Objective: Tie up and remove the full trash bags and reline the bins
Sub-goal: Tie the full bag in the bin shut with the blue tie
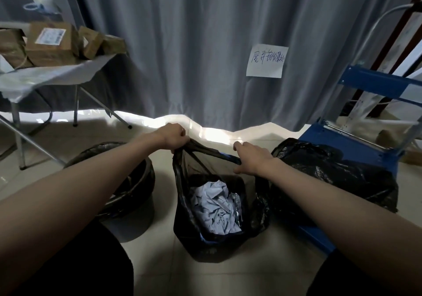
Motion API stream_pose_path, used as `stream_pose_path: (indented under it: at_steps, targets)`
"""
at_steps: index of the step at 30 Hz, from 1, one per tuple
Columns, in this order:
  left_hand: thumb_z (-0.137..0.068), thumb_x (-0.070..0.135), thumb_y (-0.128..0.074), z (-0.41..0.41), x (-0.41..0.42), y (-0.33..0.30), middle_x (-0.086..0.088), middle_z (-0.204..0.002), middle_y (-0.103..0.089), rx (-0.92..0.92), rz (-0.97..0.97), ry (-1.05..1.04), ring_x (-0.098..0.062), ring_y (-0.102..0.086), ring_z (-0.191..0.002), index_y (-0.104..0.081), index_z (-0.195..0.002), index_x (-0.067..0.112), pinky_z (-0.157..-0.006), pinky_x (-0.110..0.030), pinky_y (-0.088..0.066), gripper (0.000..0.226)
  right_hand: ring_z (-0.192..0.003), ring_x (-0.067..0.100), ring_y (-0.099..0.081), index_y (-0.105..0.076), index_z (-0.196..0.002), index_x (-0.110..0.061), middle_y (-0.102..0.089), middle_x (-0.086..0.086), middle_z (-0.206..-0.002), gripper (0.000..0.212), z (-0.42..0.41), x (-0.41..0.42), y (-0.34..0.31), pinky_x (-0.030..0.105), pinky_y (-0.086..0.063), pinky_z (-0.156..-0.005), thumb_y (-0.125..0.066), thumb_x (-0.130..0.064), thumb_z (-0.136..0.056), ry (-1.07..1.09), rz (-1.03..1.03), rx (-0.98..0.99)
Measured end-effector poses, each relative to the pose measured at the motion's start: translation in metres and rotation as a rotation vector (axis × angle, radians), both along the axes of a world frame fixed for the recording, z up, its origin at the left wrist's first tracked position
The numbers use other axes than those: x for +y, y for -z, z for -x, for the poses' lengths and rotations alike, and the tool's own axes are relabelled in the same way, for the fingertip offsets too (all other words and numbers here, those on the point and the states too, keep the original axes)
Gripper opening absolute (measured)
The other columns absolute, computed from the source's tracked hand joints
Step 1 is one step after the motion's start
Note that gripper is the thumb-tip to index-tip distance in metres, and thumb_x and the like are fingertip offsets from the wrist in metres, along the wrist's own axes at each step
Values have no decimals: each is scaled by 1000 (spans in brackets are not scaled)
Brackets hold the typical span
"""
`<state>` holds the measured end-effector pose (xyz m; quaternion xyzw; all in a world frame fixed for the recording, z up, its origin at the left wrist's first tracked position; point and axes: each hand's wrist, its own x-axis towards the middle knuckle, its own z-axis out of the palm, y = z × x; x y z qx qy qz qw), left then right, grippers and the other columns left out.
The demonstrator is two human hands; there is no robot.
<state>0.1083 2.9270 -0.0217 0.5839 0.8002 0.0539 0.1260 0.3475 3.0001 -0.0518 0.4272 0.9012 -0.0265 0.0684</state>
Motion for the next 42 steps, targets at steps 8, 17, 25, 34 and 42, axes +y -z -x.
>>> stream_pose_path:
  at_steps: [8, 17, 25, 34, 42]
  targets:
    - [-69, 60, -77, -16, 13, 15, 1, -123, -59, 213, 12, 168, -24, -57, -112, -47, -132, 26, -88, -35, -46, 78, -105, 35, -60, -58, -113, -10, -59, 14, -117, 26, 4, 8, 18, 33, -39, -73, -54, -6, -88, 70, -89, 80]
    - [-97, 34, -47, -31, 23, 8, -11, -110, -65, 255, -168, 18, -33, -61, -100, -66, -106, 13, -75, -34, -39, 30, -90, 33, -60, -64, -95, -14, -61, 7, -96, 19, -1, 17, -10, 35, -43, -69, -56, -30, -88, 128, -135, 579]
    - [-92, 23, -46, -28, 18, 11, -7, -116, -62, 408, -42, -55, -28, -60, -107, -60, -108, 14, -79, -34, -37, 23, -105, 34, -60, -65, -109, -13, -61, 11, -118, 24, -17, 10, 7, 33, -43, -76, -67, -22, -87, 181, 37, 96]
    - [-73, 88, -36, -33, 31, 18, 3, -136, -60, 181, -18, 174, -23, -52, -127, -49, -140, 30, -103, -41, -38, 90, -94, 36, -60, -70, -93, -7, -62, 14, -102, 12, -9, 9, -3, 35, -49, -74, -62, -14, -87, 197, -2, 247]
    - [-87, 42, -64, -59, 36, 23, 5, -95, -71, 302, -264, 398, -22, -64, -92, -71, -96, 29, -77, -29, -32, 17, -90, 35, -59, -68, -94, -5, -61, 14, -101, 12, -6, 2, -5, 32, -45, -70, -62, -15, -90, 148, 10, 232]
